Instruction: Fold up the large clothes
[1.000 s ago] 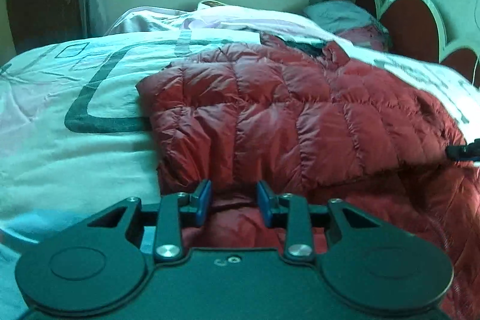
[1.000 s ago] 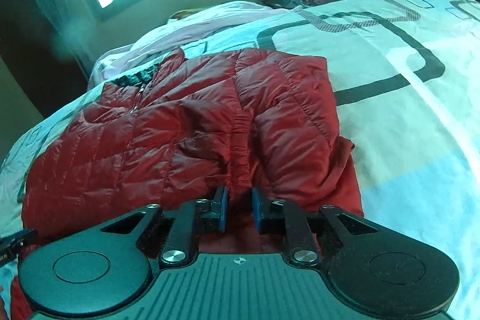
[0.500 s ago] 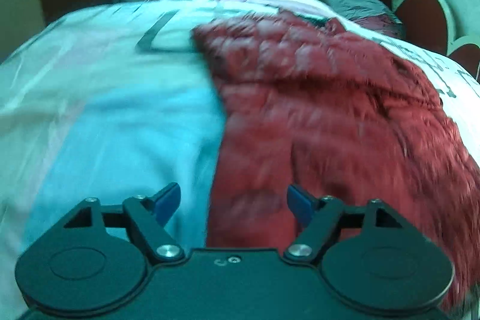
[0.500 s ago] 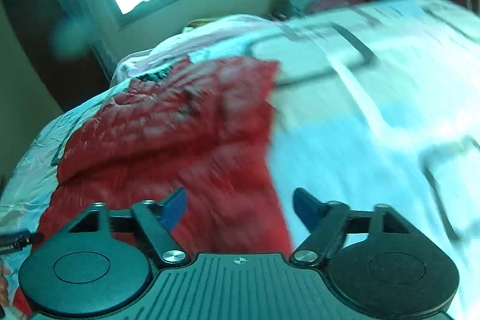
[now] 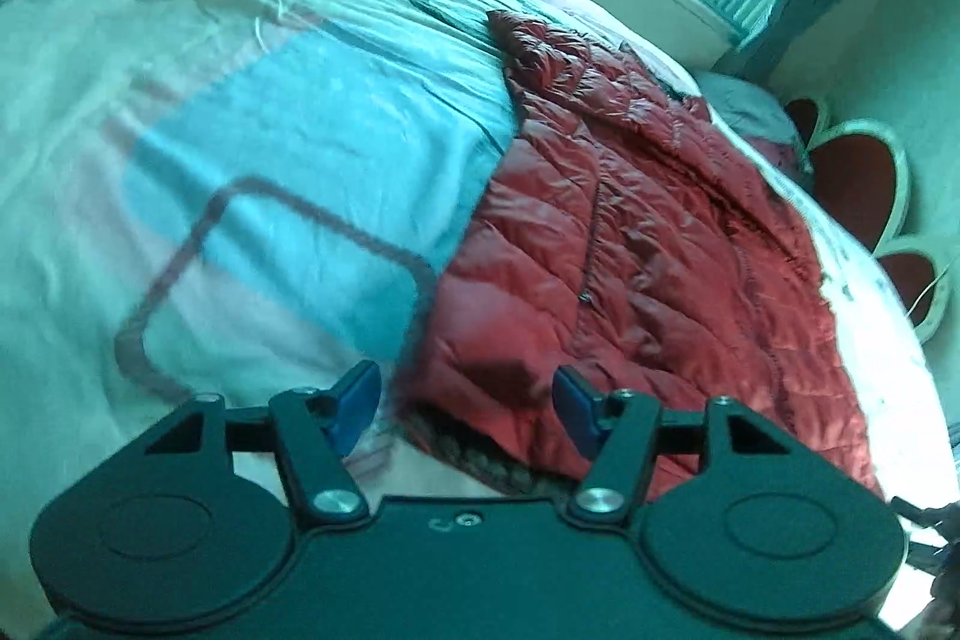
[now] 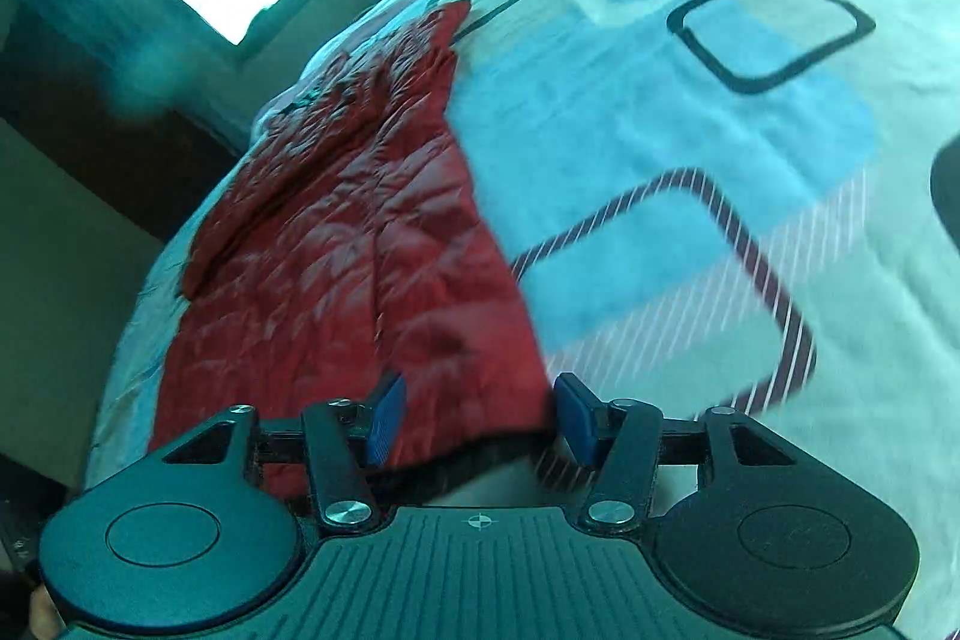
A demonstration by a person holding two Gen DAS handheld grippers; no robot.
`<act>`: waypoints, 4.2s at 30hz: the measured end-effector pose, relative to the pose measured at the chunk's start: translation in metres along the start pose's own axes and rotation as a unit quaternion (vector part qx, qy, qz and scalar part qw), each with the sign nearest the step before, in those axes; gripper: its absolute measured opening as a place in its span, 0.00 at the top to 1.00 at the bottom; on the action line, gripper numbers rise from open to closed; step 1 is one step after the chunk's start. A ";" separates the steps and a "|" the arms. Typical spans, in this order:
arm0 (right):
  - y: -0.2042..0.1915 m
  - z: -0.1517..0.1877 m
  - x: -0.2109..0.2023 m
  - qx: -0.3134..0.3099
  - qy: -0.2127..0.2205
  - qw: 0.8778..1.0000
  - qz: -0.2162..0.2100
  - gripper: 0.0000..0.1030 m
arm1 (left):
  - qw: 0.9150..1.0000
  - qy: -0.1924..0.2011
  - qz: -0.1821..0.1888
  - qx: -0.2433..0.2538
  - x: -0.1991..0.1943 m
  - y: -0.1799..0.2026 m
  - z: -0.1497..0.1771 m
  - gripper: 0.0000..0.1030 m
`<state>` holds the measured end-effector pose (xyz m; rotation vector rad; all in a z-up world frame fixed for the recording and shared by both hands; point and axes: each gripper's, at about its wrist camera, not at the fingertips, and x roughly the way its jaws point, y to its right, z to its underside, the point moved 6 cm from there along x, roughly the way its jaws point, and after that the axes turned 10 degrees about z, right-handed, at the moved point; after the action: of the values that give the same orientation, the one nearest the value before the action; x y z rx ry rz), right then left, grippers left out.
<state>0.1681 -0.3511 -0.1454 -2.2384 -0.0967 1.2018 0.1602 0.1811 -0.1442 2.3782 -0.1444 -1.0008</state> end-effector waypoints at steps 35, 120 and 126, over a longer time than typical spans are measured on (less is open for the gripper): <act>-0.024 -0.054 0.002 -0.016 0.028 0.996 -0.081 0.95 | 0.992 0.066 0.083 -0.062 0.003 0.019 -0.034 0.94; -0.261 -0.306 0.331 -0.358 0.097 0.927 0.049 0.36 | 0.962 0.026 0.054 0.266 0.329 0.165 -0.291 0.25; -0.217 -0.308 0.368 -0.331 0.067 0.937 0.094 0.36 | 0.963 -0.012 0.006 0.268 0.358 0.129 -0.284 0.25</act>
<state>0.6699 -0.1948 -0.1739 -2.9668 -0.2730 1.2360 0.6266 0.0923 -0.1391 2.8423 -0.4934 -1.0898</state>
